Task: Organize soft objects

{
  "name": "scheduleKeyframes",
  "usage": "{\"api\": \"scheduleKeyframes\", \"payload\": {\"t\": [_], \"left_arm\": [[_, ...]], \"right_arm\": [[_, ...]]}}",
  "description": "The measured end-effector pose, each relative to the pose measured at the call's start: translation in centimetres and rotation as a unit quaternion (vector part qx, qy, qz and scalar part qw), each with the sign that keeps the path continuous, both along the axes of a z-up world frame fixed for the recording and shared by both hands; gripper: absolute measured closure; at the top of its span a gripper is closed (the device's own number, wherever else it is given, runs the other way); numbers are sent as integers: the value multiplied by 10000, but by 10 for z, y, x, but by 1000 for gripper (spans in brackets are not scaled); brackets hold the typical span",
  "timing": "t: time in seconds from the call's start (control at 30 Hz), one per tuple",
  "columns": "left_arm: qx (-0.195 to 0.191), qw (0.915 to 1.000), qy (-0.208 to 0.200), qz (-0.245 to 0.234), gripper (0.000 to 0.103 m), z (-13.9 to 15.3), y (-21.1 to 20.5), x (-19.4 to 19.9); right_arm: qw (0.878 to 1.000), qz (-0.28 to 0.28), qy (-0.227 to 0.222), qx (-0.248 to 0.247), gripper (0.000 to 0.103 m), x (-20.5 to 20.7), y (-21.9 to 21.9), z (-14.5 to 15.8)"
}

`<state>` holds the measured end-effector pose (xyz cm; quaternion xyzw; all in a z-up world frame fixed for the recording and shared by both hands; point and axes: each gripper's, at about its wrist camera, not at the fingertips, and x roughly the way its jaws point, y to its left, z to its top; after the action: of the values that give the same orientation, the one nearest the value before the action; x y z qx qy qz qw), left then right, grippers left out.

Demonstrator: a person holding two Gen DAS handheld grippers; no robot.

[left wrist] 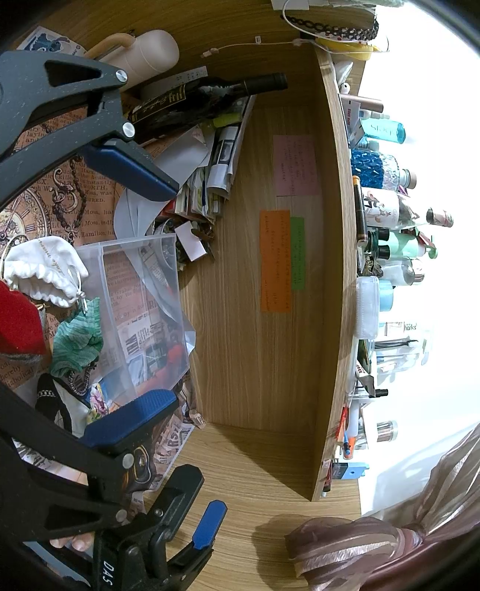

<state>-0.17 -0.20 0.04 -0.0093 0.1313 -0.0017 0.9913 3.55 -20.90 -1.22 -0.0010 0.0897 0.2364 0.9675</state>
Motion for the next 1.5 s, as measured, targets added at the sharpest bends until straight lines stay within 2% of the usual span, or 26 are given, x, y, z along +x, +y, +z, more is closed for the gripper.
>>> {"api": "scheduleKeyframes", "payload": {"t": [1.5], "left_arm": [[-13,10000,17,-24,0,0,-3,1]], "right_arm": [[9999,49,53,86,0,1,0,1]]}}
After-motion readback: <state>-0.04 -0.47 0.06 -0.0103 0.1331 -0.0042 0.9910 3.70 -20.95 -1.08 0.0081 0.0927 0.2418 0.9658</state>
